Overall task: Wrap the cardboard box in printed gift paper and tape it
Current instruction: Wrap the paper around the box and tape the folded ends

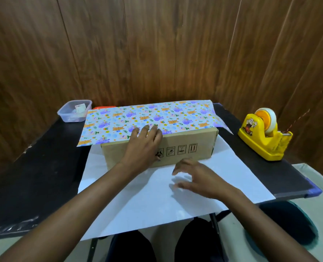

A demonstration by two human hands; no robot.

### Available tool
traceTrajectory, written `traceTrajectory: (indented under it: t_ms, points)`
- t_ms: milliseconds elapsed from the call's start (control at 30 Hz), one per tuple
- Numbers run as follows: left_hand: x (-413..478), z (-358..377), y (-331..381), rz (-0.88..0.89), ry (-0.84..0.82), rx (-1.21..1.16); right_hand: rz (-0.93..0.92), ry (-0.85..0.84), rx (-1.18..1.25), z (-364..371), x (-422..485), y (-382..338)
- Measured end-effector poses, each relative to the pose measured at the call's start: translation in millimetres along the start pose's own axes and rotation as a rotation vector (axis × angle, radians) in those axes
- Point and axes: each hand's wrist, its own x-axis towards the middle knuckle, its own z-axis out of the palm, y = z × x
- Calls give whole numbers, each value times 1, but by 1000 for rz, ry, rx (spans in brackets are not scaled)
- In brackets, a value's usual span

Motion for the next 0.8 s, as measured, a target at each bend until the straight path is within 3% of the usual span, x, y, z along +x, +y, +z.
traceTrajectory:
  t_ms: [33, 100, 233, 533, 800]
  points:
    - [0, -1, 0, 11, -10, 4, 37, -171, 52, 3, -6, -5]
    - [-1, 0, 0, 26, -17, 19, 27, -354, -9, 6, -15, -11]
    - [-3, 1, 2, 35, 6, 60, -57, -479, -305, 15, -29, -26]
    - [-11, 7, 5, 36, 20, 174, -212, -158, -514, 22, -31, -21]
    - [-14, 12, 0, 33, 37, 163, -308, 12, -375, 30, -39, -19]
